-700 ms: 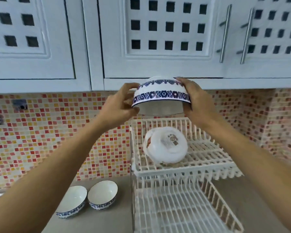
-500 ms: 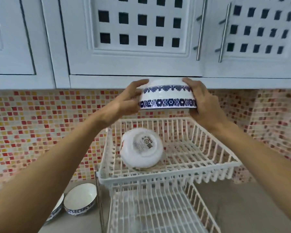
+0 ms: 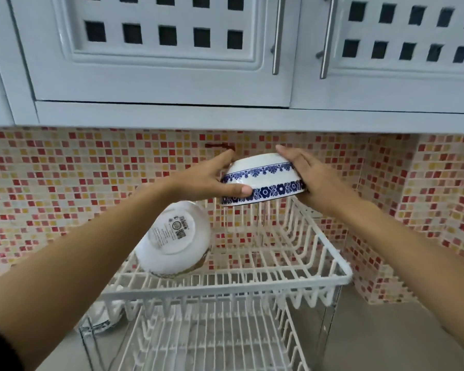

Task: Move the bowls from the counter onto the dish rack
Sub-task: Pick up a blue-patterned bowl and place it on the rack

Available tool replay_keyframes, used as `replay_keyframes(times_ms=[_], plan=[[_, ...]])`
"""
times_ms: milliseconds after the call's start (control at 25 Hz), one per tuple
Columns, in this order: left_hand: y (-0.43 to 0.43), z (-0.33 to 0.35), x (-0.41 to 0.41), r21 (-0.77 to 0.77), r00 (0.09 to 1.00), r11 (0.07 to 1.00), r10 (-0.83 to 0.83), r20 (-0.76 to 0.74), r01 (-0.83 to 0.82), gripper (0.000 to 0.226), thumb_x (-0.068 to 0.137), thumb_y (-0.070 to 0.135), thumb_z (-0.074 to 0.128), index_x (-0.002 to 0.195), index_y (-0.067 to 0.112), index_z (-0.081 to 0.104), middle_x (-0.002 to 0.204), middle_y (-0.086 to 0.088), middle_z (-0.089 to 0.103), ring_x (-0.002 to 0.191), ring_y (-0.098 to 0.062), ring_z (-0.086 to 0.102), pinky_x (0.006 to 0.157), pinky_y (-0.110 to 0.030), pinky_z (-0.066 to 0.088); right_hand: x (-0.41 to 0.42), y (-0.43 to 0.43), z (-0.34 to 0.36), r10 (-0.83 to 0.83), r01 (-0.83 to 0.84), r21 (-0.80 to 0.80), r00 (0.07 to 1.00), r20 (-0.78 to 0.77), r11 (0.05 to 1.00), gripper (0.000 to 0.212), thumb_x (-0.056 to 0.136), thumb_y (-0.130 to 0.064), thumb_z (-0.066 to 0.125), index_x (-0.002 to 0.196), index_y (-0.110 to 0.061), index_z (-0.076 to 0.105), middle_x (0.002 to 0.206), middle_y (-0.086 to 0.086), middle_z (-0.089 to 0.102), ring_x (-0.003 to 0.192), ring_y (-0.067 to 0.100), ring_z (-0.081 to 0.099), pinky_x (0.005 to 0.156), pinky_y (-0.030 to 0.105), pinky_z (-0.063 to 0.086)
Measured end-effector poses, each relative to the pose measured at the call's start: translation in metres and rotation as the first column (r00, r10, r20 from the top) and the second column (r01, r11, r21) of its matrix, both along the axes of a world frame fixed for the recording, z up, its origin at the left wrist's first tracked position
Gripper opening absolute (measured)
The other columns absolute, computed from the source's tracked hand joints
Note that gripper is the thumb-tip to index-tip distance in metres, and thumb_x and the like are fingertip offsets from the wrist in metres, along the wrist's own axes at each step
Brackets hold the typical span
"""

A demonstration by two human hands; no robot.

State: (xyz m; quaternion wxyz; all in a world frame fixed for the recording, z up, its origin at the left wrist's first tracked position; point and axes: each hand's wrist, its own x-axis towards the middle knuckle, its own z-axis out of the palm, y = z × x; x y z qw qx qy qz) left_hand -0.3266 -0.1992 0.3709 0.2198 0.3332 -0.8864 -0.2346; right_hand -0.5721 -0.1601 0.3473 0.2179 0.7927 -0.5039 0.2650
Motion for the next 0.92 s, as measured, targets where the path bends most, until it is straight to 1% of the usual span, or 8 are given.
replay_keyframes(times_ms=[120,240,360,480,600,720,800,920], plan=[[-0.010,-0.008,-0.016,0.018,0.997,0.999,0.033,0.072,-0.034,0.044,0.078,0.043,0.071,0.105,0.029,0.039,0.100,0.009,0.057,0.091,-0.009,0.062,0.069,-0.013,0.056,-0.015,-0.007,-0.006,0.005,-0.014,0.332,1.000,0.026,0.943,0.105,0.072,-0.040,0.074,0.149,-0.033,0.004,0.152,-0.004,0.025,0.132,0.015,0.035,0.109,0.035,0.033],[-0.020,-0.017,-0.028,0.006,0.988,0.999,0.048,0.143,-0.049,0.046,0.082,0.035,0.069,0.112,0.025,0.035,0.096,0.013,0.055,0.085,-0.010,0.061,0.066,-0.013,0.054,-0.024,-0.004,-0.016,0.073,-0.150,0.600,0.986,0.151,0.786,0.107,0.068,-0.055,0.067,0.148,-0.037,-0.002,0.149,-0.012,0.016,0.129,0.004,0.023,0.103,0.024,0.031],[-0.028,-0.025,-0.036,0.067,0.979,0.996,0.042,0.197,-0.056,0.052,0.080,0.035,0.071,0.116,0.025,0.034,0.101,0.012,0.057,0.086,-0.006,0.061,0.068,-0.015,0.055,-0.032,-0.016,-0.027,0.091,-0.242,0.634,0.961,0.261,0.734,0.089,0.070,-0.062,0.063,0.140,-0.042,0.012,0.149,-0.001,0.032,0.130,0.016,0.043,0.104,0.037,0.044],[-0.034,-0.030,-0.042,0.118,0.957,0.988,0.065,0.282,-0.102,0.065,0.075,0.035,0.077,0.119,0.025,0.032,0.115,0.001,0.058,0.099,-0.013,0.062,0.083,-0.027,0.056,-0.032,-0.028,-0.033,0.067,-0.179,0.674,0.980,0.189,0.717,0.079,0.064,-0.068,0.066,0.123,-0.050,0.018,0.139,-0.001,0.042,0.118,0.019,0.052,0.096,0.043,0.050],[-0.039,-0.030,-0.050,0.123,0.900,0.978,0.100,0.424,-0.166,0.081,0.068,0.037,0.082,0.124,0.032,0.023,0.120,-0.003,0.054,0.107,-0.024,0.059,0.086,-0.032,0.053,-0.028,-0.037,-0.036,0.069,-0.141,0.672,0.989,0.132,0.727,0.077,0.066,-0.062,0.071,0.118,-0.043,0.019,0.128,-0.005,0.045,0.110,0.019,0.054,0.090,0.041,0.051],[-0.040,-0.031,-0.059,0.059,0.824,0.977,0.140,0.548,-0.206,0.101,0.062,0.044,0.084,0.132,0.039,0.012,0.132,-0.004,0.047,0.118,-0.028,0.050,0.099,-0.038,0.046,-0.022,-0.041,-0.037,0.070,-0.096,0.693,0.995,0.065,0.715,0.081,0.066,-0.052,0.078,0.119,-0.034,0.020,0.116,-0.007,0.043,0.102,0.016,0.050,0.080,0.030,0.047],[-0.042,-0.035,-0.066,0.011,0.762,0.977,0.160,0.627,-0.214,0.113,0.058,0.048,0.084,0.138,0.038,0.005,0.145,-0.004,0.037,0.127,-0.030,0.042,0.106,-0.043,0.040,-0.018,-0.043,-0.037,0.054,-0.064,0.705,0.998,0.037,0.706,0.088,0.063,-0.045,0.083,0.124,-0.031,0.020,0.116,-0.009,0.041,0.103,0.014,0.048,0.081,0.029,0.045],[-0.042,-0.041,-0.073,-0.026,0.674,0.975,0.171,0.719,-0.220,0.124,0.058,0.051,0.083,0.145,0.035,-0.003,0.154,-0.004,0.027,0.137,-0.031,0.033,0.111,-0.046,0.034,-0.013,-0.046,-0.036,0.035,0.001,0.720,0.999,-0.036,0.694,0.114,0.058,-0.042,0.086,0.142,-0.030,0.010,0.139,-0.001,0.034,0.121,0.021,0.043,0.097,0.034,0.044]])
